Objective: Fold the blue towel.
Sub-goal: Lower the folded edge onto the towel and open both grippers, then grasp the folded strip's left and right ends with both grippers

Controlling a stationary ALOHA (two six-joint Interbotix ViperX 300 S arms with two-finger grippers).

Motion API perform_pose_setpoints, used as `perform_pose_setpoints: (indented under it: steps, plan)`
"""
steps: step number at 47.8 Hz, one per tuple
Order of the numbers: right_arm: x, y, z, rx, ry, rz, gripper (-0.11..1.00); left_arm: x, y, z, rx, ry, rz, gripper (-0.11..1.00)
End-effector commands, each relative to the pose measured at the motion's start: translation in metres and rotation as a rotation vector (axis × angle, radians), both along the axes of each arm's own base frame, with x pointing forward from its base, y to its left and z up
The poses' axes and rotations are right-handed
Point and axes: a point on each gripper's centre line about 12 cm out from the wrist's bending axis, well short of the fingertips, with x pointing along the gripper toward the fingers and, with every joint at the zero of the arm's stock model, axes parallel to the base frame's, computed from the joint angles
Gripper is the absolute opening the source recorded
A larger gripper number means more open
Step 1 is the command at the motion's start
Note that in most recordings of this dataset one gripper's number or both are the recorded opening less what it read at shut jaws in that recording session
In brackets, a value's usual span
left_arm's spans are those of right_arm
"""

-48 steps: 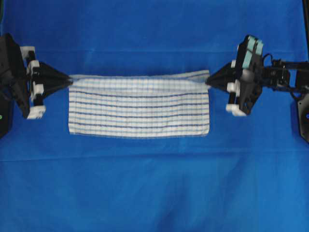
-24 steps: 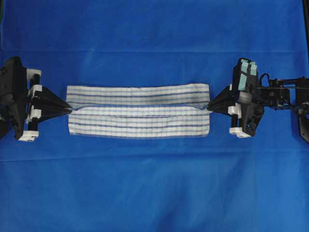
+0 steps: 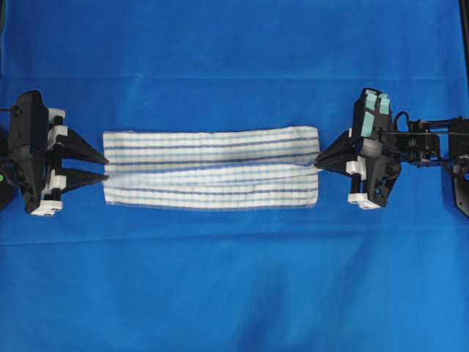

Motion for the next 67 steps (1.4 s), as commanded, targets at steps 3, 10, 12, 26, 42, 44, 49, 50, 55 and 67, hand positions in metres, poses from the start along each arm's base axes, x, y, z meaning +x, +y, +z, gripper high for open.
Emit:
perform_pose_setpoints:
  steps: [3,10,12,26,42,44,49,50,55,67]
  plan:
    - [0.006,0.004,0.007,0.010,-0.024,0.005,0.34,0.005,0.000,0.008,0.001,-0.032,-0.002,0.47]
    - [0.005,0.004,0.008,0.011,-0.011,0.005,0.67,0.006,0.000,0.015,0.004,-0.066,-0.002,0.58]
    - [0.006,0.004,0.011,0.010,-0.017,0.007,0.66,0.005,0.001,0.018,0.005,-0.078,0.002,0.58]
    - [0.010,-0.026,0.035,-0.033,-0.088,-0.068,0.63,0.001,0.021,0.037,0.028,-0.150,0.090,0.58]
    - [0.004,-0.066,0.037,-0.070,-0.087,-0.181,0.63,-0.009,0.044,0.040,0.036,-0.147,0.216,0.58]
    - [0.004,-0.067,0.037,-0.073,-0.085,-0.182,0.63,-0.008,0.045,0.040,0.036,-0.144,0.218,0.58]
    - [0.006,-0.067,0.035,-0.071,-0.079,-0.182,0.63,-0.006,0.045,0.036,0.033,-0.131,0.219,0.58]
    - [0.006,-0.068,0.034,-0.071,-0.076,-0.183,0.63,-0.006,0.045,0.035,0.031,-0.125,0.220,0.58]
    - [0.009,-0.071,0.026,-0.067,-0.052,-0.187,0.63,-0.002,0.046,0.027,0.028,-0.096,0.220,0.58]
    - [0.022,-0.075,-0.009,-0.046,0.044,-0.187,0.63,0.016,0.051,-0.008,0.014,0.033,0.223,0.58]
